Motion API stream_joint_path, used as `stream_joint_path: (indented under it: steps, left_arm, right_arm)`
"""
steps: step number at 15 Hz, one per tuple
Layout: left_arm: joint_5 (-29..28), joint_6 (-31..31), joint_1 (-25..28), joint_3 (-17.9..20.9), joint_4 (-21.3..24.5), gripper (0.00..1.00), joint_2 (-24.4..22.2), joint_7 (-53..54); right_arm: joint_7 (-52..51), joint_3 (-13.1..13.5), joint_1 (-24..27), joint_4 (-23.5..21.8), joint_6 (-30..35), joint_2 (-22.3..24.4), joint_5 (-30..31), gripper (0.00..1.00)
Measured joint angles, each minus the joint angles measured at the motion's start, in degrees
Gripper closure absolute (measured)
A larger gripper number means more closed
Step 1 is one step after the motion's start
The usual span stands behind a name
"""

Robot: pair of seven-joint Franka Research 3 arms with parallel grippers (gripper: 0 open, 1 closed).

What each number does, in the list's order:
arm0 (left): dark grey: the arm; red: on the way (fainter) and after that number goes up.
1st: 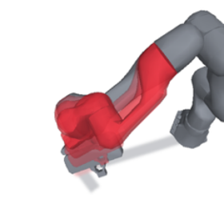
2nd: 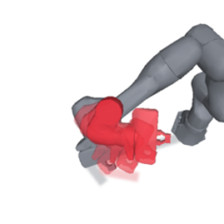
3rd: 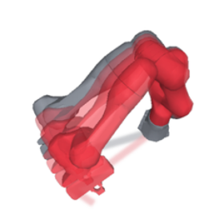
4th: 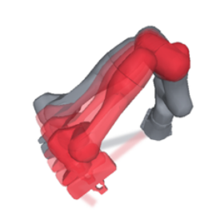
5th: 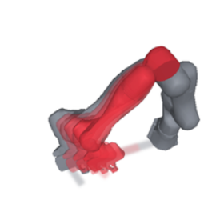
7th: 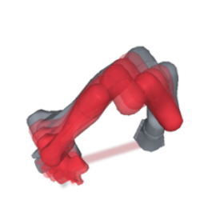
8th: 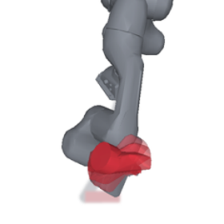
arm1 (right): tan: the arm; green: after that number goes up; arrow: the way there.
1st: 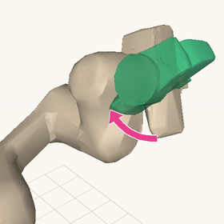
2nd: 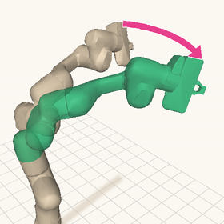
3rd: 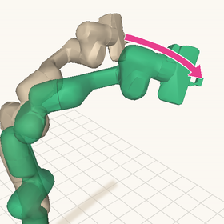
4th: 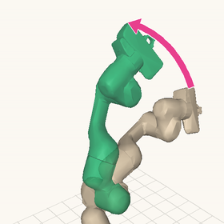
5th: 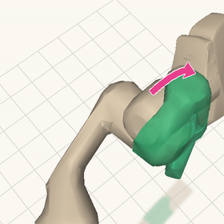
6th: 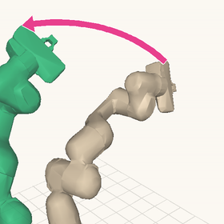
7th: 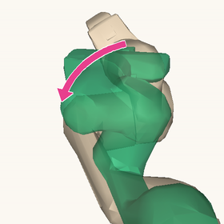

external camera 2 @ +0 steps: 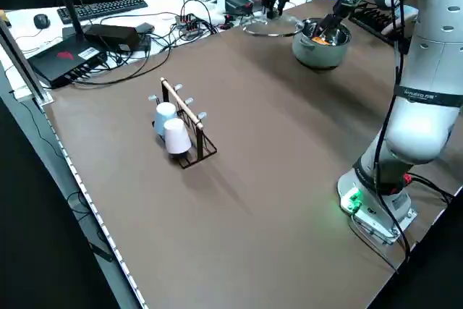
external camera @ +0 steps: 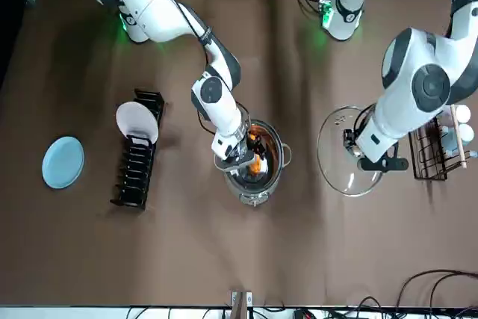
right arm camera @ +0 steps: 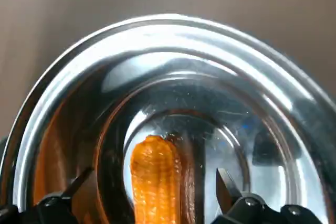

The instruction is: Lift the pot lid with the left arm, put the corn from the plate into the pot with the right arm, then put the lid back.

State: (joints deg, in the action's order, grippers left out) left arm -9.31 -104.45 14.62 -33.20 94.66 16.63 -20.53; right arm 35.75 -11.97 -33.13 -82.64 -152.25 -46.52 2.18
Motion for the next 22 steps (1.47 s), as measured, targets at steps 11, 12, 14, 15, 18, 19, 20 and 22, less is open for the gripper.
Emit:
stream_joint_path:
  steps: [11, 12, 14, 15, 18, 19, 20, 22]
  left_arm:
    - [-10.9, -12.4, -13.6, -2.4, -0.4, 0.5, 2.5, -29.2]
    - [-12.3, -12.8, -14.6, -2.4, -0.3, 0.5, 3.4, -30.9]
    - [-13.4, -13.5, -16.2, -2.3, -0.3, 0.5, 5.2, -31.9]
    - [-13.6, -14.7, -18.5, -1.9, -0.3, 0.5, 6.6, -32.8]
    - [-13.6, -18.2, -22.3, -1.1, -1.6, 0.5, 9.4, -33.5]
    - [-13.6, -18.7, -24.0, -0.4, -2.8, 0.5, 10.6, -33.7]
    - [-13.6, -19.0, -26.2, 0.9, -4.1, 0.5, 11.7, -33.9]
    - [-13.6, -20.4, -32.4, 6.2, -6.0, 0.5, 13.3, -36.0]
  right_arm:
    - [0.2, 0.0, 4.2, 3.1, 14.9, 7.8, -1.2, 0.0]
    - [0.2, 0.0, 5.5, 3.1, 17.8, 9.5, -1.2, 0.0]
    - [-1.0, 0.0, 8.6, 3.1, 23.4, 12.8, -1.2, 0.0]
    - [-5.3, 0.0, 11.7, 3.1, 30.3, 15.8, -1.2, 0.0]
    - [-14.1, 0.0, 16.6, 3.1, 39.4, 20.0, -1.2, 0.0]
    - [-17.1, 0.0, 18.3, 3.1, 41.9, 21.2, -1.2, 0.0]
    - [-20.3, 0.0, 20.0, 3.1, 44.8, 22.5, -1.2, 0.0]
    - [-27.0, 0.0, 23.8, 3.1, 50.6, 24.9, -1.2, 0.0]
